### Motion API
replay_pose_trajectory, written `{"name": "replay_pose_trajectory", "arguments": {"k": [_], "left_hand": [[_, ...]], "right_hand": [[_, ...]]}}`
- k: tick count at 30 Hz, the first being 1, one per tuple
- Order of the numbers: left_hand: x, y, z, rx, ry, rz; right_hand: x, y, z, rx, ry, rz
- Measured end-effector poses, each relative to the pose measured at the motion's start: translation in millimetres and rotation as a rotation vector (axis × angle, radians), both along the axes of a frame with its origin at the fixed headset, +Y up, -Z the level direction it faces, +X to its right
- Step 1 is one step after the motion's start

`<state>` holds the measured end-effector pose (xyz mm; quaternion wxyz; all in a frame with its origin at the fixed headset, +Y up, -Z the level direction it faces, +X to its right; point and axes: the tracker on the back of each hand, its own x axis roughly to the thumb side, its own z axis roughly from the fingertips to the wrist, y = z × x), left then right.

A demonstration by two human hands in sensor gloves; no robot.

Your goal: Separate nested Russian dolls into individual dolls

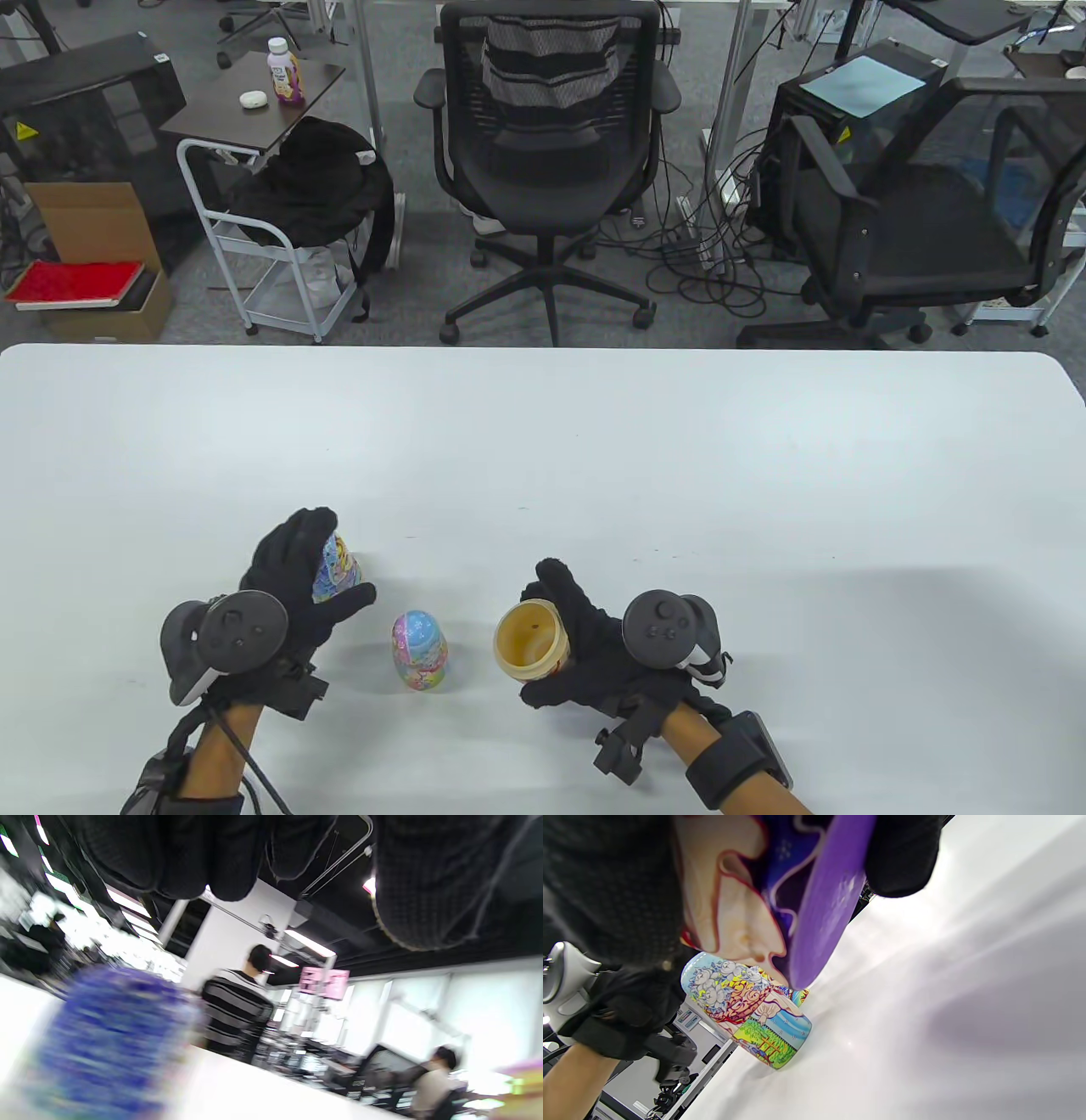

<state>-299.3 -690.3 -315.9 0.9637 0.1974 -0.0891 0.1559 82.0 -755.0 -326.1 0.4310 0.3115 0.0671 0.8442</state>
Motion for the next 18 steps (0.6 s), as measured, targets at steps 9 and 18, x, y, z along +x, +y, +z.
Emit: {"name": "replay_pose_trajectory", "arguments": {"k": [9,18], "left_hand": [[-20,-64,-40,-0.367,0.085,0.151],[-15,-14,-17,-0.125,-0.004,0.211]], "right_hand": [[-4,-1,2,0.004,0.016,0.020],[-5,-1,3,0.006,0.017,0.000]]}}
